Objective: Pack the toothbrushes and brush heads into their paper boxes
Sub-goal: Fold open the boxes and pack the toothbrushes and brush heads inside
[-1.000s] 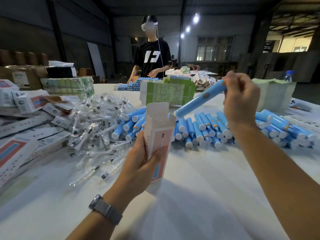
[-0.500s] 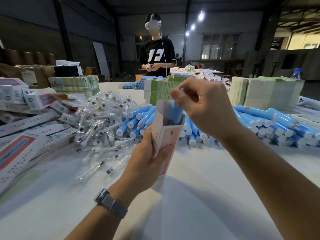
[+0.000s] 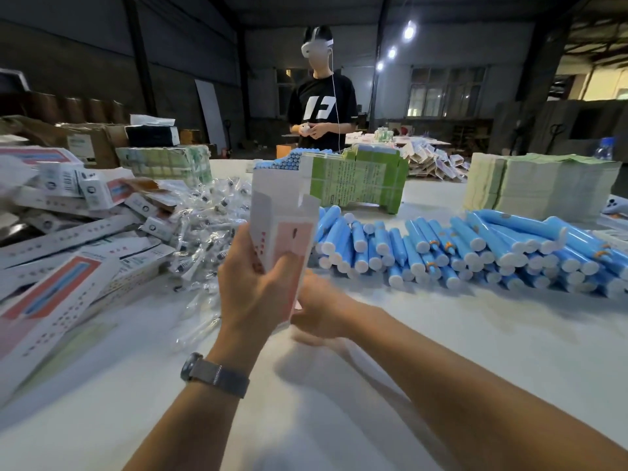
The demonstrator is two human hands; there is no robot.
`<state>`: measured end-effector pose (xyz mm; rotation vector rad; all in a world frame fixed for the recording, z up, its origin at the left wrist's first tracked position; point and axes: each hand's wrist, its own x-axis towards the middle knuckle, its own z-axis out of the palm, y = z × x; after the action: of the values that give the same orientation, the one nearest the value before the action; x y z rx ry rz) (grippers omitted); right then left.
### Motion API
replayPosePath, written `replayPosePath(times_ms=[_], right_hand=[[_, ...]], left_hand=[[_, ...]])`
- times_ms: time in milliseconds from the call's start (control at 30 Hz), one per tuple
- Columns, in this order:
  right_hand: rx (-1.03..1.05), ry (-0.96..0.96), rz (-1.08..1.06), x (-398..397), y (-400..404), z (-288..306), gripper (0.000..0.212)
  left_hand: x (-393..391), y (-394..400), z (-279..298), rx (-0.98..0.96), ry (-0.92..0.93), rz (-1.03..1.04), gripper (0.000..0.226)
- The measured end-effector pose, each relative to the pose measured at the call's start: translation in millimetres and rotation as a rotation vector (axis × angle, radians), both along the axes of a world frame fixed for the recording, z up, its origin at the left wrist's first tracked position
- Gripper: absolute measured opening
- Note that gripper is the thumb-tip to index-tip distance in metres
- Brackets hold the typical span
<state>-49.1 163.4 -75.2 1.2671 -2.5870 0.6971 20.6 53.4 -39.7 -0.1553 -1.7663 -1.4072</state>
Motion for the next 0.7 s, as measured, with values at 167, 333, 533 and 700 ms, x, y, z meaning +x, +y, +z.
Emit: replayPosePath(times_ms=[167, 333, 533, 700], right_hand=[[0.124, -0.049, 0.045, -8, -26, 1, 0.019], [0.239, 0.005, -0.249, -8, 11, 19, 0.013], [-0.88, -0.172, -0.126, 29, 84, 93, 0.055], [-1.077, -0.051, 0.116, 66, 101, 125, 0.059]], left_hand=[[5, -2, 4, -0.082, 0.078, 0.054, 0.033], [10, 7, 2, -0.08, 0.213, -0.103, 0.025], [11, 22, -12, -0.25, 0.091, -0.192, 0.033], [6, 29, -20, -0.262, 0.117, -0.203, 0.03]])
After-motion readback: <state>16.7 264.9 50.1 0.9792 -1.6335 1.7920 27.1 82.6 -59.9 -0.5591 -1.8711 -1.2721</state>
